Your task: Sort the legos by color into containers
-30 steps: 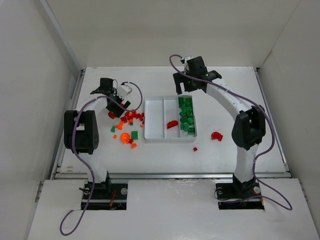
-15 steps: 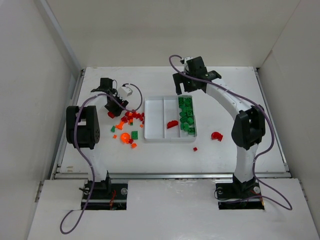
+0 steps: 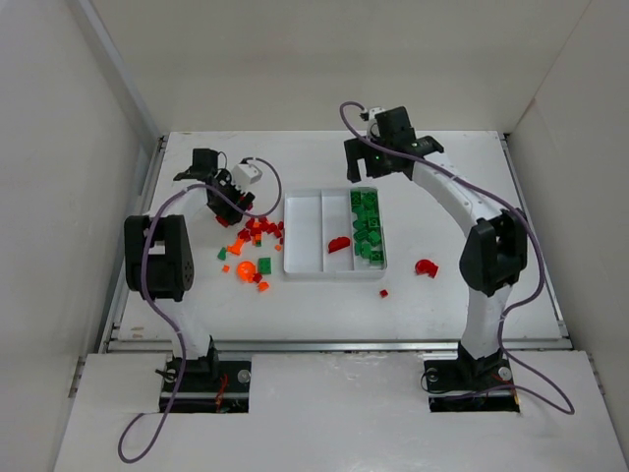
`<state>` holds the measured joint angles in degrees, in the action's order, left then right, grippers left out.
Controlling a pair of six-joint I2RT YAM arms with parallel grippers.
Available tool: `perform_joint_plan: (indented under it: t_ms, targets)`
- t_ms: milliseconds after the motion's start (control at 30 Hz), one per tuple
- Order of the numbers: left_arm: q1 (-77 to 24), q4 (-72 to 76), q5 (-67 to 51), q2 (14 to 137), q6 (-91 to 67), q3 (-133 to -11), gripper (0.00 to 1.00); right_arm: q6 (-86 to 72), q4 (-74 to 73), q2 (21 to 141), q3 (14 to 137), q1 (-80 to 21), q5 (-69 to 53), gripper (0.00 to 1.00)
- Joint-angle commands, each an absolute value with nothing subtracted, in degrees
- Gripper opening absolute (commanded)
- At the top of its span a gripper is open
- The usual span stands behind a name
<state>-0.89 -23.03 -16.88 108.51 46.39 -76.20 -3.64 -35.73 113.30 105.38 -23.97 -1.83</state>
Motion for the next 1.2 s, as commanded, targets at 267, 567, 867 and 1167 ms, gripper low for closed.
perform_joint_plan:
  t_ms: [267,567,867,1167]
  targets:
    - [-5.09,-16.8,-40.33,82.12,50.19,-72.17,0.0,-8.07,-28.48,106.52,110.9,-27.06,-23.88,1.0]
    - [-11.25,-5.98,-43.68,71.64,43.07,-63.02,0.0,-12.92,-19.52,107.41,112.85,-31.98,-40.33,1.0]
    - [-15.9,-2.37,-38.06,68.47,41.4,-59.85,0.0,-13.97,-21.36,111.43,113.02,-34.45,-41.48,0.99]
    - [-17.58,-1.32,-37.0,67.32,41.4,-58.62,0.0,-15.12,-21.97,113.2,114.08,-34.45,-42.01,0.74]
